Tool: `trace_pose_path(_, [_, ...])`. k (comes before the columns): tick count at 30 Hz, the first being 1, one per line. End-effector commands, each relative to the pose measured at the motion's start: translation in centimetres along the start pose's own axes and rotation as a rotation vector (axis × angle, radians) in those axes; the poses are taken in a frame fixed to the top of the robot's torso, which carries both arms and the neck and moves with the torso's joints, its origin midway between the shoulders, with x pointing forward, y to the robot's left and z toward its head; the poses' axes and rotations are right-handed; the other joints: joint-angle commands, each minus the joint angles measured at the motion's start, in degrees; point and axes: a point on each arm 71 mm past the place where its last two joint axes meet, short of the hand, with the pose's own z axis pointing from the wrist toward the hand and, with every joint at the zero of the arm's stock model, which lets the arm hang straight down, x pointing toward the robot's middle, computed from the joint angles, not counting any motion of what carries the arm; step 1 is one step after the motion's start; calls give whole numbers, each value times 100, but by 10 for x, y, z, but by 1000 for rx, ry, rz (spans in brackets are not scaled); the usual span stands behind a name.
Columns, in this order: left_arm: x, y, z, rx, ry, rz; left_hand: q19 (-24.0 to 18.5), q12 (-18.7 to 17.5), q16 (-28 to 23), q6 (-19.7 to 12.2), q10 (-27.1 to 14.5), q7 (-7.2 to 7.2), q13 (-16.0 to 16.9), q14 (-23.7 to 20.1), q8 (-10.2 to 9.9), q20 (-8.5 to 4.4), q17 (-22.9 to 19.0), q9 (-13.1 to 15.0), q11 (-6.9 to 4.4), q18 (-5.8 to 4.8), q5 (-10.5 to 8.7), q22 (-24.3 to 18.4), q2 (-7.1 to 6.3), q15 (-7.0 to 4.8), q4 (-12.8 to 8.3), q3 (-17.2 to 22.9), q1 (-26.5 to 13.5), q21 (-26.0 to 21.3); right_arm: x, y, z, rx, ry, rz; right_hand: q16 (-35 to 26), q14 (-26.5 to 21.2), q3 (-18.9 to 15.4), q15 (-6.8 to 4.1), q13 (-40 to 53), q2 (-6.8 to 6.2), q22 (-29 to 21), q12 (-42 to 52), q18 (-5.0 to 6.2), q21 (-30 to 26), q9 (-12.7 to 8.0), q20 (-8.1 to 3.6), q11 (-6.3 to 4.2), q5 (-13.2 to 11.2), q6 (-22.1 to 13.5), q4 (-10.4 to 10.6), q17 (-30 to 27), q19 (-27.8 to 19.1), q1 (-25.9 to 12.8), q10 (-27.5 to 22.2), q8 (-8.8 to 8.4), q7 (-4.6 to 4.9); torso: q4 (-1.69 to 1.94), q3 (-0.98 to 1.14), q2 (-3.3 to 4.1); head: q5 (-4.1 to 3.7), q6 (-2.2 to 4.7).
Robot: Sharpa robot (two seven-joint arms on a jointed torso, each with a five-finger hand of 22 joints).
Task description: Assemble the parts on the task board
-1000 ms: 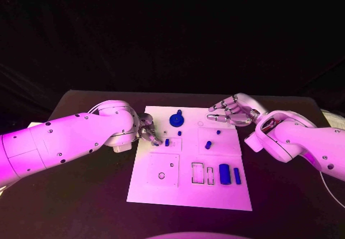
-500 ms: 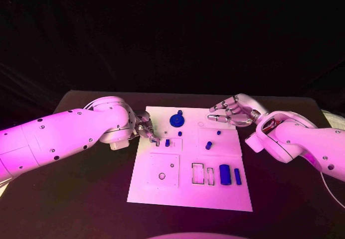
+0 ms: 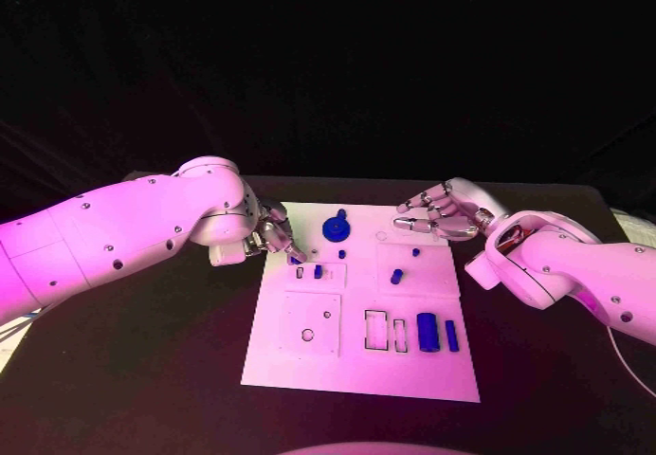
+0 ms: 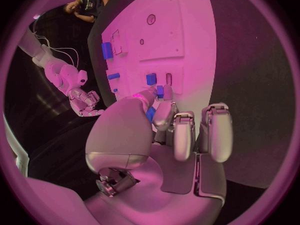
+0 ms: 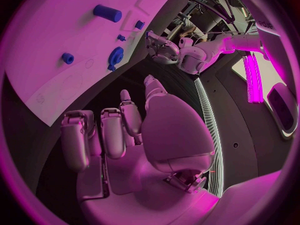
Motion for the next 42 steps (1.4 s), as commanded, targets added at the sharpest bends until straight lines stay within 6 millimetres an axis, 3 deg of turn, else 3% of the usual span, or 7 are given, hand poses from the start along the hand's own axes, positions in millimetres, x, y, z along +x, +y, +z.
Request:
trace_pose_path(1, [6, -3, 3, -5, 174, 55, 351, -36, 18, 20, -12, 7, -16, 602, 25, 46, 1509, -5, 29, -49, 30, 1208, -56, 51, -704, 734, 13, -34, 2, 1, 1, -5, 15, -3, -18, 352, -29, -3, 263, 45, 828, -8, 106, -22, 8, 1, 3, 20, 29, -1, 450, 57, 4, -26, 3, -7, 4, -1, -7, 15, -14])
trace_pose_path(7, [1, -8, 17, -33, 220, 110, 345, -39, 18, 13, -13, 21, -18, 602, 13, 53, 1509, -16, 39, -47, 30, 1203, -61, 60, -747, 780, 19, -45, 4, 2, 2, -8, 17, -2, -18, 352, -29, -3, 263, 45, 828, -8, 106, -22, 8, 1, 3, 20, 29, -1, 450, 57, 4, -26, 3, -7, 3, -7, 0, 17, -17])
trace_pose_path(14, [-3, -14, 24, -85, 155, 261, 346, -45, 18, 12, -13, 30, -24, 602, 6, 60, 1509, -23, 46, -48, 29, 1205, -76, 66, -785, 810, 24, -43, 5, 3, 3, -11, 18, -1, -18, 352, -29, -3, 263, 45, 828, -8, 106, -22, 8, 1, 3, 20, 29, -1, 450, 57, 4, -26, 3, -7, -11, -5, 2, 29, -31])
trace_pose_path(17, [-4, -16, 26, -97, 146, 298, 349, -45, 18, 14, -11, 33, -25, 602, 3, 62, 1509, -27, 48, -50, 29, 1210, -87, 68, -804, 822, 26, -36, 5, 3, 3, -12, 18, -1, -18, 352, -29, -3, 263, 45, 828, -8, 106, -22, 8, 1, 3, 20, 29, -1, 450, 57, 4, -26, 3, -7, 0, -3, -2, 20, -39])
trace_pose_path(42, [-3, -25, 30, -113, 164, 351, 358, -37, 18, 26, 0, 46, -19, 602, -16, 74, 1509, -48, 58, -55, 28, 1223, -122, 78, -866, 869, 23, -18, 6, 4, 4, -13, 19, 0, -18, 352, -29, -3, 263, 45, 828, -8, 106, -22, 8, 1, 3, 20, 29, -1, 450, 57, 4, -26, 3, -7, 5, -1, -2, 34, -82])
